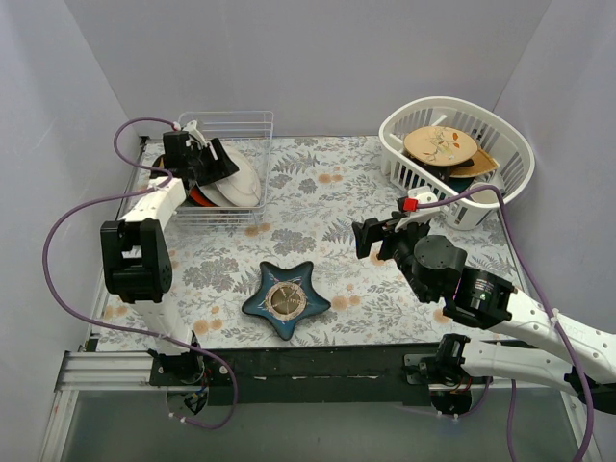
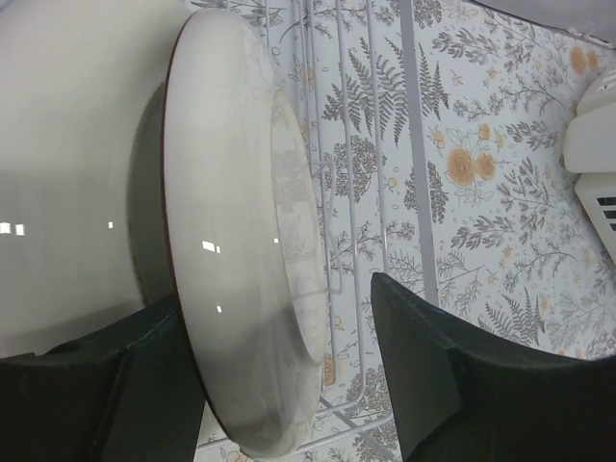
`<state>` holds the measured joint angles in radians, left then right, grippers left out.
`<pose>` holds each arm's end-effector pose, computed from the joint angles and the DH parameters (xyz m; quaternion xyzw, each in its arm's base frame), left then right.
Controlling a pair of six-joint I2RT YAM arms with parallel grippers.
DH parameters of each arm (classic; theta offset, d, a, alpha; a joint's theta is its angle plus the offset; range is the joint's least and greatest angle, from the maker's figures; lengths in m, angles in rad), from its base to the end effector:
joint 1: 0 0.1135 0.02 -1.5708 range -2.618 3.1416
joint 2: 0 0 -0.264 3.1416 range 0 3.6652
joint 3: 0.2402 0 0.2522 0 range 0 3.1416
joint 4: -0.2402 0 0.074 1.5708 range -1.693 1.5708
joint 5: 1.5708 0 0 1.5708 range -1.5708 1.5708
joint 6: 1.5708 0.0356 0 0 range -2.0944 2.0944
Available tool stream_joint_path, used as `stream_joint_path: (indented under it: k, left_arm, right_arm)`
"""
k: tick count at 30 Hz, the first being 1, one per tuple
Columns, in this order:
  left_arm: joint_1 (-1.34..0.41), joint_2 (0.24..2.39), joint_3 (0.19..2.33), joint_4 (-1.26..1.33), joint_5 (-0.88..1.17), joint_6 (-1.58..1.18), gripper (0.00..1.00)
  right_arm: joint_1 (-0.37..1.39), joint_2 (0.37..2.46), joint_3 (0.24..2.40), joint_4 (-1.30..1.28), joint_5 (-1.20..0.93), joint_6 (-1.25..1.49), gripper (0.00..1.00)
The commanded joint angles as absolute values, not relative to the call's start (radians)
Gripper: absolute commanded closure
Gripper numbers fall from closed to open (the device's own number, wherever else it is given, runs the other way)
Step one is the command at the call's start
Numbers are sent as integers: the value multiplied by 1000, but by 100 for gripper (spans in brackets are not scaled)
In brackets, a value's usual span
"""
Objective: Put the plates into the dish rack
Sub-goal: Insert the plate into the dish rack.
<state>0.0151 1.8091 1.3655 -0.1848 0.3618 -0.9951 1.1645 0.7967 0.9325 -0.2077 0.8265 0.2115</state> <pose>0.4163 -0.0063 0.2560 -0.3526 0.8066 -0.3516 0.3186 0.0904 0.1439 0.3878 -0.0644 0.7212 0.1691 0.6686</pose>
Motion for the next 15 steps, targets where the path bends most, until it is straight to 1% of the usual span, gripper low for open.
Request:
stream_joint_path:
  k: [1,4,15]
  left_arm:
    - [20,1700,1355,-195,307,-963,38]
    - [26,1687,1351,-212,290,-963,36]
    - [51,1637,1324,-230,253,-960,36]
  right_arm:
    - [1157,784,923,-156,821,224,6]
    - [1155,784,922,-156,819,224,6]
    - [1150,782,919,-153,807,225,6]
